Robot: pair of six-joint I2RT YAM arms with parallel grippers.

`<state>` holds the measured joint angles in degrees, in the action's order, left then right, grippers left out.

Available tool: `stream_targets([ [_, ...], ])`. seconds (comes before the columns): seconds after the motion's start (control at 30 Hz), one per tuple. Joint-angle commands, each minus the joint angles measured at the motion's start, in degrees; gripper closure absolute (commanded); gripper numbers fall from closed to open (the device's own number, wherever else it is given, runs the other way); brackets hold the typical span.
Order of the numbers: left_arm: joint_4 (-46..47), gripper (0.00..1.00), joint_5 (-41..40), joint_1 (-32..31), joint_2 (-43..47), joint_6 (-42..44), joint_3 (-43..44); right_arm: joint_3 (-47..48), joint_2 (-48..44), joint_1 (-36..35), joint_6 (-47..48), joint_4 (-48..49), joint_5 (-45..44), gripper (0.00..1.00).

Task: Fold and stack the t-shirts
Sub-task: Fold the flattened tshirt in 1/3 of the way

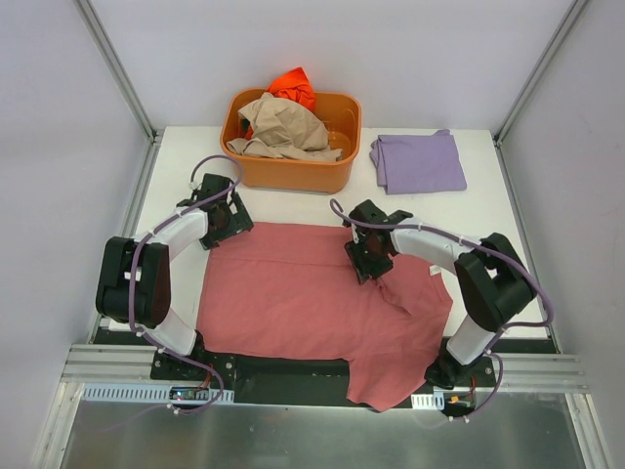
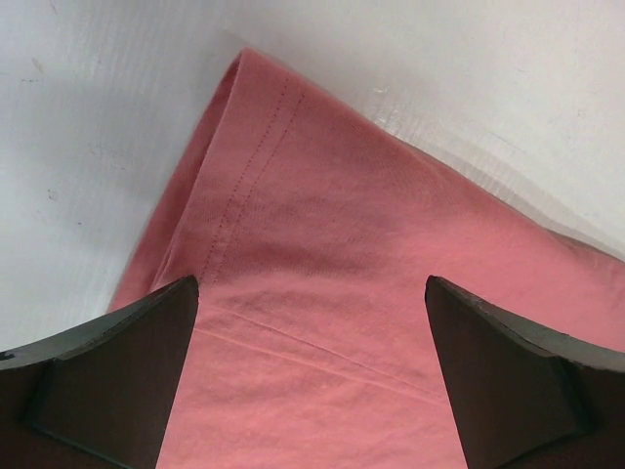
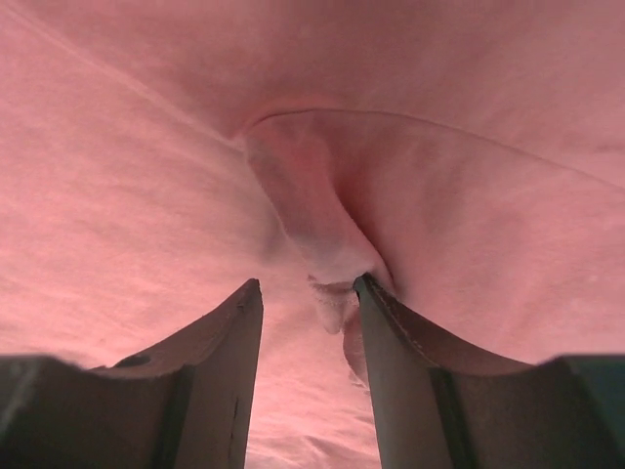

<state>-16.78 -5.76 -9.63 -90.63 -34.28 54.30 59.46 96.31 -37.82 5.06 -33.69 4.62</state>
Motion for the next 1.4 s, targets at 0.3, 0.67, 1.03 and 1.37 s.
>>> stream_targets([
  [0.3, -0.45, 0.01, -2.24, 0.58, -0.78, 0.44, 0.28, 2.77, 1.78, 0.65, 2.68, -3.04, -6.38, 0.79],
  [0.67, -0.89, 0.01, -2.77, 0.66, -0.6, 0.53, 0.63, 4.17, -3.15, 0.21, 0.3, -9.81, 8.55, 0.9],
  [1.03, -1.94, 0.01, -4.35, 0.66, 0.1, 1.06, 1.07, 2.68, -6.05, -0.32, 1.27, -7.44, 21.31, 0.51],
  [1.37, -2.3, 0.01, -3.47, 0.66, -1.12, 0.53, 1.33, -4.52, -17.29, 15.65, -9.01, -3.85, 6.88, 0.04],
])
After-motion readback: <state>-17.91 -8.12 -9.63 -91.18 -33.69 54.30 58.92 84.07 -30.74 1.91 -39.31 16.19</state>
